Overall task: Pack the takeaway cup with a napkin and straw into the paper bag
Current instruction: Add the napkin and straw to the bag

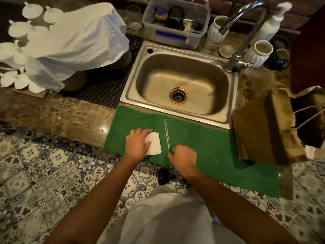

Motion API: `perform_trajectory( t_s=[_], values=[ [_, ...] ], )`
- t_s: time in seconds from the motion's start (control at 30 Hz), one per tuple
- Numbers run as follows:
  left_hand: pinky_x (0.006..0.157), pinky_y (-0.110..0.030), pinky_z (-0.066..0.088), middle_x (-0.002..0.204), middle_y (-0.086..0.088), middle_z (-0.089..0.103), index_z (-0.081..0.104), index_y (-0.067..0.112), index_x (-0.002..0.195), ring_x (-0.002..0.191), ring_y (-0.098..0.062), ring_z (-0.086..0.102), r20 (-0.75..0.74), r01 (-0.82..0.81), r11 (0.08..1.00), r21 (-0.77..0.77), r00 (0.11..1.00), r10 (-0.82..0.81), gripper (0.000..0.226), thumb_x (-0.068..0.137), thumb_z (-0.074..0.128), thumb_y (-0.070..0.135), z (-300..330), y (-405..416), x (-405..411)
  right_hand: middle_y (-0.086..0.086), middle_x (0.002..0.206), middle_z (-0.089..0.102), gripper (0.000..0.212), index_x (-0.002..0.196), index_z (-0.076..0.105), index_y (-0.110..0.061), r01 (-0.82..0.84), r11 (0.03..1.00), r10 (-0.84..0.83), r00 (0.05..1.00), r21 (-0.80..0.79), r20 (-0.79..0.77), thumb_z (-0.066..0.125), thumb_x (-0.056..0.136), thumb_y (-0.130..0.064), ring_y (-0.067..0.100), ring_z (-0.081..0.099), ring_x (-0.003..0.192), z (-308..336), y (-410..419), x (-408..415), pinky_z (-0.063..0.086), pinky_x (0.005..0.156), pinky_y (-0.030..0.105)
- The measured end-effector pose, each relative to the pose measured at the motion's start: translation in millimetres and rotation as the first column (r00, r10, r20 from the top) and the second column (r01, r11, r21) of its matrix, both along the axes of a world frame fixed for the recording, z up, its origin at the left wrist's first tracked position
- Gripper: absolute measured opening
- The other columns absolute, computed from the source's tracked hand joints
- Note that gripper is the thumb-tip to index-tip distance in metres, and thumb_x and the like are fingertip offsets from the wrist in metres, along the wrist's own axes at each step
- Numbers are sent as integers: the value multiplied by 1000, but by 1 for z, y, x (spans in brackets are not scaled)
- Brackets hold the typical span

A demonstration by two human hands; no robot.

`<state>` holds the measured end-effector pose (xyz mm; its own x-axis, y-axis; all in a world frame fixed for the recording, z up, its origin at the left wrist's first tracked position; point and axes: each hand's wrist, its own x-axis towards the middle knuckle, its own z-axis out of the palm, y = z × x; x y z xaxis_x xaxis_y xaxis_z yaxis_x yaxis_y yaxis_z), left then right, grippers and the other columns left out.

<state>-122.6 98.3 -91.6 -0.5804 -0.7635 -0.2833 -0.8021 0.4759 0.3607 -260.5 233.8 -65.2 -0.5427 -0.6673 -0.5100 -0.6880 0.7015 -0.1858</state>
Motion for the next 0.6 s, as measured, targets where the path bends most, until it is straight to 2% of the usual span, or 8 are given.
perform_trajectory(
  t_s=[0.1,0.17,0.23,0.3,0.4,0.5,0.57,0.6],
  values=[
    [90,-41,42,114,-8,65,64,26,131,112,-32,53,-8,-30,997,74,999,31,40,92,68,26,-1,-5,1,0,82,71,27,88,70,-19,-11,999,11,1000,45,1,59,95,-42,22,71,77,0,-5,1,61,72,33],
    [85,-40,43,110,-11,65,69,19,126,109,-34,53,-50,-78,987,142,995,86,34,92,68,24,2,-6,3,2,84,72,25,85,69,-16,-8,998,7,1000,57,5,58,94,-37,24,72,79,-1,-6,-2,57,68,29],
    [80,-37,43,105,-8,64,71,16,119,106,-31,54,-105,-147,970,191,980,170,29,92,71,27,8,-4,7,3,86,72,23,83,68,-17,-3,998,1,1000,62,18,58,92,-36,26,71,82,1,-7,-4,48,64,28],
    [82,-37,49,101,-3,61,73,17,110,102,-27,58,-179,-200,950,240,953,245,23,91,73,29,16,0,10,3,84,72,23,79,65,-18,11,999,-12,999,45,34,58,91,-37,26,71,80,4,-4,-7,48,63,28],
    [85,-39,56,102,0,65,71,17,104,99,-22,64,-275,-259,900,351,890,364,15,92,73,26,35,7,11,2,82,71,23,82,65,-18,57,998,-55,996,-24,71,58,90,-39,25,70,77,15,4,-14,56,66,30],
    [80,-42,61,105,-3,71,65,21,104,99,-24,68,-349,-260,831,492,816,462,11,95,71,23,59,16,7,-2,82,72,13,90,66,-22,165,978,-146,978,-130,146,61,92,-34,21,68,78,32,17,-26,55,68,30],
    [75,-41,63,108,-6,73,62,29,107,101,-27,71,-407,-226,792,568,759,508,16,96,69,20,78,22,0,-6,81,72,3,96,64,-24,247,941,-193,953,-232,233,65,93,-27,17,69,76,44,26,-35,57,69,30],
    [73,-39,63,108,-5,74,61,34,110,101,-26,72,-438,-204,775,598,727,529,23,96,68,17,89,27,-4,-7,80,73,10,103,64,-26,295,910,-206,931,-292,300,66,94,-22,14,70,75,50,31,-40,59,70,31]
  ],
)
